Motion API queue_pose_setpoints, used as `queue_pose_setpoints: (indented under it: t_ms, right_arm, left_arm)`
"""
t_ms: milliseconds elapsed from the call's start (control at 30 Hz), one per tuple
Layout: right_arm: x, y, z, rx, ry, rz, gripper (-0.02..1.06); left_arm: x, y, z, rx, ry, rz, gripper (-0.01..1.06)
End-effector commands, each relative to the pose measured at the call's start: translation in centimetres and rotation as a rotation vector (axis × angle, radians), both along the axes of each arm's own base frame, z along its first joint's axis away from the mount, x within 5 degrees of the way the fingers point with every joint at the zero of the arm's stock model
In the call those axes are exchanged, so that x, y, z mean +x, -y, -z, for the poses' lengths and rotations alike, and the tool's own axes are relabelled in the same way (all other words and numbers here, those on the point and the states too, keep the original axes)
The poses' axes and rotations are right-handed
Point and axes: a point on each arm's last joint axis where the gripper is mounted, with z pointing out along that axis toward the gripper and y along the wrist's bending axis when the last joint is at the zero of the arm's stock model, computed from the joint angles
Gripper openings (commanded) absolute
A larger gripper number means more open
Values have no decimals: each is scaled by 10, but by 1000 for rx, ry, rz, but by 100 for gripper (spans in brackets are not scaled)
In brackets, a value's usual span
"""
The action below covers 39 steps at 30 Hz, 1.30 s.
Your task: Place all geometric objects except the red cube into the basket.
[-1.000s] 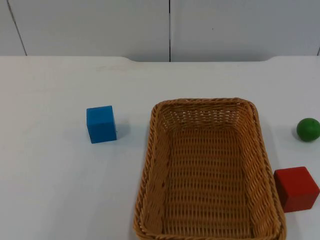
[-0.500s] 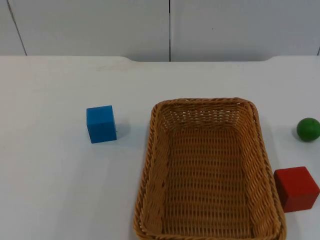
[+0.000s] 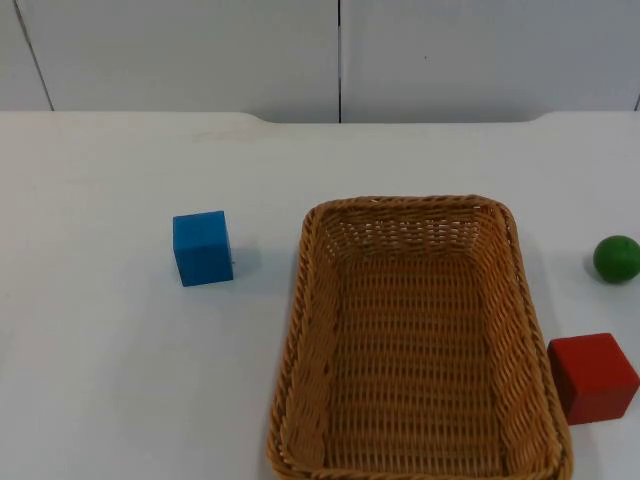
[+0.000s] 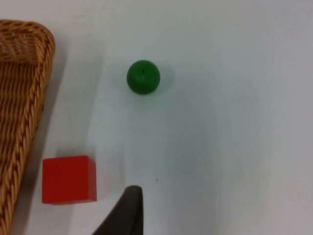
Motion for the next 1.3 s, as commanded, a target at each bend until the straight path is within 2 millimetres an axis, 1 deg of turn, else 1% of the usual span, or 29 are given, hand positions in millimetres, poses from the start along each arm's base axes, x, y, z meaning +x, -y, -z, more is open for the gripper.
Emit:
queue_pose_setpoints:
  t_ms: [0, 33, 67, 133, 233, 267, 300, 433, 467, 533, 567, 633, 667, 733, 800, 833, 867, 900, 1000, 1033, 1133, 1200, 1233, 1267]
  right_arm:
    - [2, 0, -3, 4, 28, 3, 105]
    - [2, 0, -4, 5, 34, 3, 105]
    - [2, 0, -4, 5, 34, 3, 105]
    - [2, 0, -4, 5, 35, 3, 105]
    - [2, 0, -4, 5, 35, 3, 105]
    - [2, 0, -4, 5, 35, 3, 105]
    - [2, 0, -4, 5, 37, 3, 105]
    - [3, 0, -4, 5, 41, 3, 105]
    - [3, 0, -4, 5, 41, 3, 105]
    - [3, 0, -4, 5, 43, 2, 105]
    - [3, 0, -4, 5, 43, 2, 105]
    - [3, 0, -4, 5, 43, 2, 105]
    - [3, 0, -4, 5, 43, 2, 105]
    - [3, 0, -4, 5, 43, 2, 105]
    - [3, 0, -4, 3, 43, 2, 105]
    - [3, 0, -4, 3, 43, 2, 105]
    - [3, 0, -4, 3, 43, 2, 105]
    - [3, 0, -4, 3, 43, 2, 105]
    - [3, 0, -4, 3, 43, 2, 105]
    - [3, 0, -4, 3, 43, 2, 105]
    - [4, 0, -5, 5, 58, 2, 105]
    - [4, 0, -6, 6, 63, 1, 105]
    - [4, 0, -6, 6, 63, 1, 105]
    - [4, 0, -6, 6, 63, 1, 105]
  left_arm:
    - [12, 3, 0, -8, 10, 57, 105]
    - [20, 6, 3, -22, -9, 86, 105]
    - [20, 6, 3, -22, -9, 86, 105]
    - [38, 13, 7, -39, -41, 113, 105]
    - [71, 30, 19, -61, -105, 144, 105]
    - [71, 30, 19, -61, -105, 144, 105]
    - [82, 36, 20, -71, -112, 142, 105]
    - [133, 63, 39, -74, -186, 114, 105]
    - [133, 63, 39, -74, -186, 114, 105]
    - [157, 77, 54, -63, -229, 98, 105]
    - [167, 83, 58, -58, -232, 88, 105]
    - [186, 94, 74, -43, -262, 62, 105]
    - [186, 94, 74, -43, -262, 62, 105]
    - [202, 102, 83, -21, -269, 27, 105]
    - [213, 112, 97, 1, -287, 12, 105]
    - [217, 116, 102, 2, -291, 1, 105]
    - [217, 116, 102, 2, -291, 1, 105]
    - [221, 120, 109, 0, -300, -4, 105]
    - [233, 124, 129, -19, -326, -56, 105]
    - [233, 124, 129, -19, -326, -56, 105]
    - [237, 128, 151, -17, -352, -74, 105]
    - [239, 127, 164, -9, -370, -110, 105]
    - [239, 127, 164, -9, -370, -110, 105]
    - [240, 127, 170, -11, -374, -117, 105]
